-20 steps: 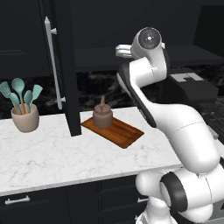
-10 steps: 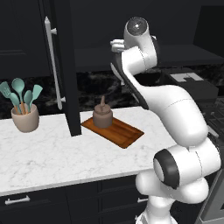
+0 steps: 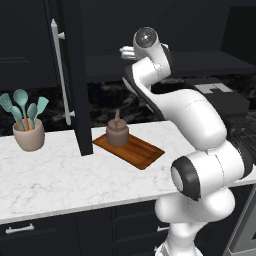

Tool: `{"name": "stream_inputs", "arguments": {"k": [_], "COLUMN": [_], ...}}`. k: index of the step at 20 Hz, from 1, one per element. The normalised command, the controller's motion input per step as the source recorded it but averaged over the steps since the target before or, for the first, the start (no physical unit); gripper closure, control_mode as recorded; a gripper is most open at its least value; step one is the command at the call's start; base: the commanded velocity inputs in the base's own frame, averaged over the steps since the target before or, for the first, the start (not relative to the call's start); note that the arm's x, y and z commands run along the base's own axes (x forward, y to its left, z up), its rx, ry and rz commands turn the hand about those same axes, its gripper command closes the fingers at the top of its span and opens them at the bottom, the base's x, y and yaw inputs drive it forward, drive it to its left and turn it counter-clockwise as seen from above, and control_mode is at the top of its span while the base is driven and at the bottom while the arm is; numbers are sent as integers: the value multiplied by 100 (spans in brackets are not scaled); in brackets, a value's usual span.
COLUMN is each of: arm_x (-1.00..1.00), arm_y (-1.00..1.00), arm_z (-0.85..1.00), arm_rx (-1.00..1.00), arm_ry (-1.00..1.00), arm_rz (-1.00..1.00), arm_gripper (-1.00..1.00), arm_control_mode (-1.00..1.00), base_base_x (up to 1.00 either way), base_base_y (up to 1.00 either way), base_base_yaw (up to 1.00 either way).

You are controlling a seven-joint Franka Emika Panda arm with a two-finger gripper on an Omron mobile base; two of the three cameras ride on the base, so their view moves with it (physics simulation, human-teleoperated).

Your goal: Pick the kettle from the counter and place it on the tray. Then pick the mug from the cabinet and place it on the tray. Then close the cabinet doors.

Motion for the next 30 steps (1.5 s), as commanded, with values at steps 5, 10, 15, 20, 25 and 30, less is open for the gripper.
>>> {"name": "stream_inputs", "arguments": {"k": [5,10,15,20,25,30], "arm_x": [38,43,36,27,34,19], "arm_y": [1,0,0,0,0,0], "arm_z": [-9,-8,-3,0,-1,0], "arm_rx": [0,0,0,0,0,0], "arm_ry": [5,1,0,4,11,5], "arm_rz": [-10,-9,-7,-4,-5,-4], "arm_gripper": [-100,-100,-100,-100,-100,-100], "arm_control_mode": [-100,-100,-100,-100,-100,-100], "base_base_x": [0,0,0,0,0,0], "base_base_y": [0,0,0,0,0,0], "base_base_yaw": [0,0,0,0,0,0]}}
